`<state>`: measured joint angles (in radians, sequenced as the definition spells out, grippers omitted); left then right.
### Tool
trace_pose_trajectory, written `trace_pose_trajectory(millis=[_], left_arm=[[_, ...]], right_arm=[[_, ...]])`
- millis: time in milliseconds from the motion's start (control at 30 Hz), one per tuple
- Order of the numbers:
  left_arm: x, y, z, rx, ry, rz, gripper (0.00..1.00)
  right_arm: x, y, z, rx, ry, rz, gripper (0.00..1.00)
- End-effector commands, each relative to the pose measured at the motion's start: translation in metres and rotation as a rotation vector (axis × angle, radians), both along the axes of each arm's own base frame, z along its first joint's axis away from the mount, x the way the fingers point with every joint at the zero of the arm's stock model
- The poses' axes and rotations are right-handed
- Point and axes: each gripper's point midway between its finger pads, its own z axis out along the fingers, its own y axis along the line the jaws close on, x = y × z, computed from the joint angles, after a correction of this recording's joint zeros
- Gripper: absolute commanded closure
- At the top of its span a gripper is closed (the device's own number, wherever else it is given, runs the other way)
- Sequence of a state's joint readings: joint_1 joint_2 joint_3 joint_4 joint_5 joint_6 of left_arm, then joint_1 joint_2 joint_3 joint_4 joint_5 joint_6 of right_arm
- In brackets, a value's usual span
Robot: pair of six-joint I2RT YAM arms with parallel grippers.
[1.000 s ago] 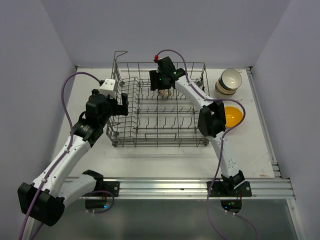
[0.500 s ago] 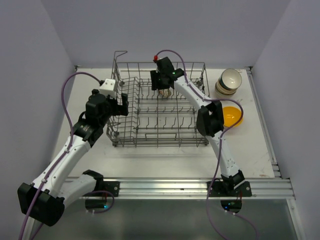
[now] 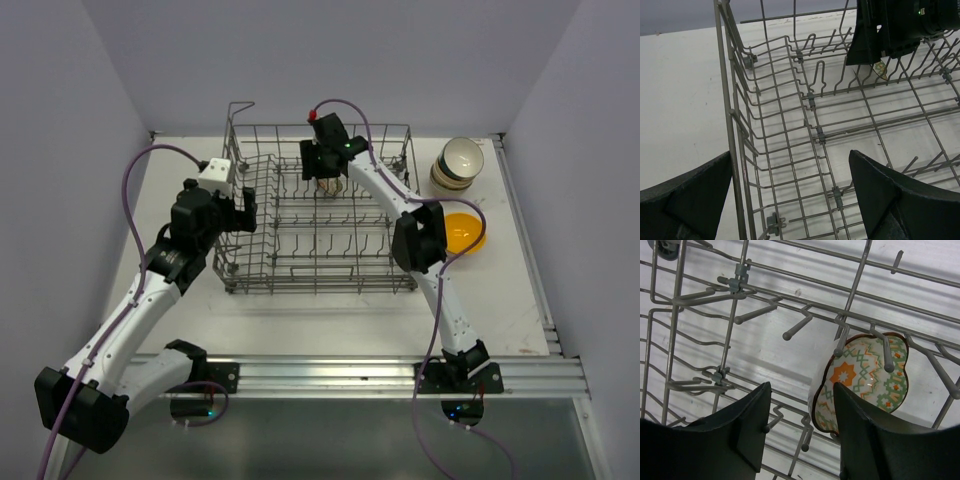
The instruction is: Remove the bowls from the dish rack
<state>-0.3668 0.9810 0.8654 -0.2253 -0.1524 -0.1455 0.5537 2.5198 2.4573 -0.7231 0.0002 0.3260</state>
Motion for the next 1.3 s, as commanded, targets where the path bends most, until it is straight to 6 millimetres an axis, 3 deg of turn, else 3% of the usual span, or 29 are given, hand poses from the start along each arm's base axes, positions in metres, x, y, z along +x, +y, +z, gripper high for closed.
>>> trace_pose_trajectory(millis=[0,167,333,533,800,867,933,1100,1267], left_arm=[[-0.006,-0.020,0.024,-0.059,-0.057,-0.097,0.00],[-0.006,-0.021,0.024,-0.060,-0.057,-0.101,0.00],[-0.006,-0.020,0.025,-0.061,-0.060,-0.100,0.00],[-0.006,-0.021,0.024,-0.060,-0.057,-0.101,0.00],[-0.006,-0.020,0.023,-0.057,-0.056,-0.101,0.00],[-0.005,-0.020,0.023,-0.054,-0.055,-0.100,0.00],[-0.005,-0.020,0.022,-0.053,-0.052,-0.099,0.00],[-0.005,-0.020,0.023,-0.053,-0.056,-0.100,0.00],[-0.006,-0.020,0.022,-0.052,-0.054,-0.098,0.00]], right_arm=[[0.004,0.020,0.028,0.111,-0.030,-0.021,0.43],[0.002,0.020,0.081,0.189,-0.091,-0.045,0.39],[0.006,0.007,0.109,0.190,-0.132,-0.095,0.39],[0.014,-0.007,0.110,0.220,-0.112,-0.147,0.47],[0.019,-0.006,0.100,0.228,-0.093,-0.165,0.52],[0.019,-0.003,0.103,0.258,-0.087,-0.154,0.47],[0.019,-0.002,0.108,0.279,-0.086,-0.155,0.34],[0.020,-0.009,0.116,0.272,-0.101,-0.176,0.32],[0.024,-0.019,0.093,0.236,-0.063,-0.198,0.47]])
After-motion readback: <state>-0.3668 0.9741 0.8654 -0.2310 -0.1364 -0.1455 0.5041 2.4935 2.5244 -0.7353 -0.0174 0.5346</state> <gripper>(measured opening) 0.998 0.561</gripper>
